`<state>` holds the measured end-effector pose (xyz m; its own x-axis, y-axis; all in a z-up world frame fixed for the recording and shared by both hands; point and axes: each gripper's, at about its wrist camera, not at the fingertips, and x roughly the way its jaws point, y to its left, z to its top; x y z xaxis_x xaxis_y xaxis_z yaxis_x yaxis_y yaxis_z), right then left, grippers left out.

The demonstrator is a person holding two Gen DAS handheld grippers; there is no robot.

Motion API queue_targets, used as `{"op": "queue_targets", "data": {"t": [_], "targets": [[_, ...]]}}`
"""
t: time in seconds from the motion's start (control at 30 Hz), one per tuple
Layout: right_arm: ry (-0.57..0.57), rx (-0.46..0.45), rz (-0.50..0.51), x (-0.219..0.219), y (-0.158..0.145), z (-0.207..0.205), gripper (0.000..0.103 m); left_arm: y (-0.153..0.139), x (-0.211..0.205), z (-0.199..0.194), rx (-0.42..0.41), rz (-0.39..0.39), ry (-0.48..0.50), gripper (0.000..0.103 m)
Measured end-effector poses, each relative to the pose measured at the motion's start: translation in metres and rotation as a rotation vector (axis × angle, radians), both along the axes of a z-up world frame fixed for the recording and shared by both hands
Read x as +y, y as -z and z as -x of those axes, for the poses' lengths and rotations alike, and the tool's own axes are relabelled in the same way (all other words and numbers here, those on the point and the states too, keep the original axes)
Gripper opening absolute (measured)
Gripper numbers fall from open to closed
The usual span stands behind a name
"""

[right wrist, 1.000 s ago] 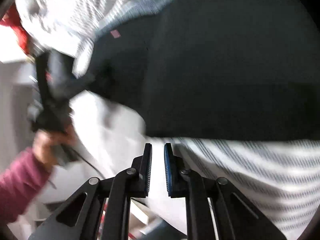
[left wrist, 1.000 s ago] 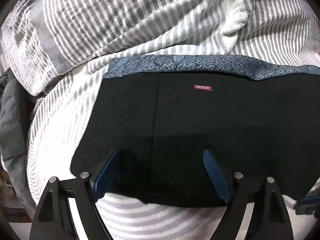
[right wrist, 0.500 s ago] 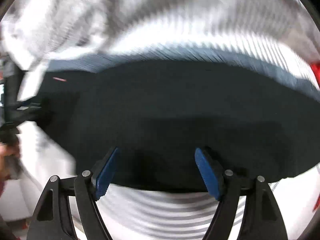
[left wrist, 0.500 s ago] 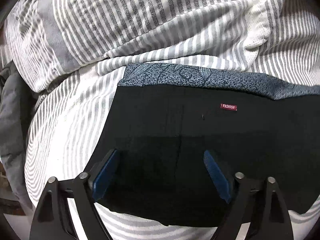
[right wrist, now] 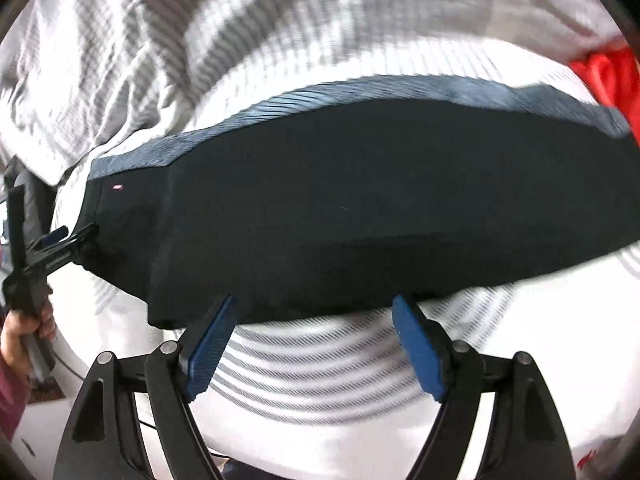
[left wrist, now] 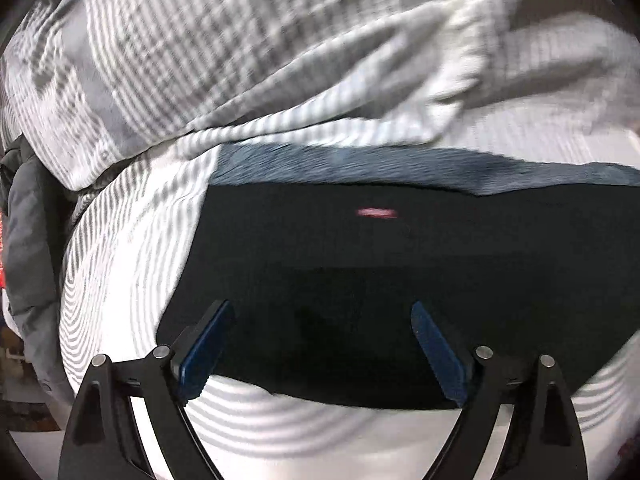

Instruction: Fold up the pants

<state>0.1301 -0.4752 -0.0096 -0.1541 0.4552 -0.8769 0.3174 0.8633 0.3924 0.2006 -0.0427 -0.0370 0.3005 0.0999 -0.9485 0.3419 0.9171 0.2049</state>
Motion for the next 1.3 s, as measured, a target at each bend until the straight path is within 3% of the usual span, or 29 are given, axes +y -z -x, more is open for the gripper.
{"op": "queue_targets", "data": {"t": [0.47,0.8,0.97,1.1,1.2,1.3], "targets": [[0.176,0.106,0.028,-0.075,0.003,0.055,0.083,-0.021,-0.132,0.05,0.068,0.113,0.129,0.091],[0.246,0.035,0.209,-0.176,0.026,0.016,0.083,-0.018,-0.265,0.062,0.047,0.15,0.258,0.091],[0.214,-0.003,0.26,-0.209,0.052,-0.011,0.083,0.002,-0.319,0.074,0.06,0.112,0.302,0.091],[0.22,0.074,0.242,-0.228,0.086,0.003,0.082,0.028,-0.331,0.085,0.092,0.032,0.321,0.091],[0.3,0.005,0.166,-0.243,0.071,0.022,0.082,0.037,-0.331,0.091,0.11,0.008,0.298,0.091],[0.395,0.002,0.127,-0.26,0.06,0.048,0.083,0.03,-0.333,0.095,0.104,0.013,0.269,0.091]]}}
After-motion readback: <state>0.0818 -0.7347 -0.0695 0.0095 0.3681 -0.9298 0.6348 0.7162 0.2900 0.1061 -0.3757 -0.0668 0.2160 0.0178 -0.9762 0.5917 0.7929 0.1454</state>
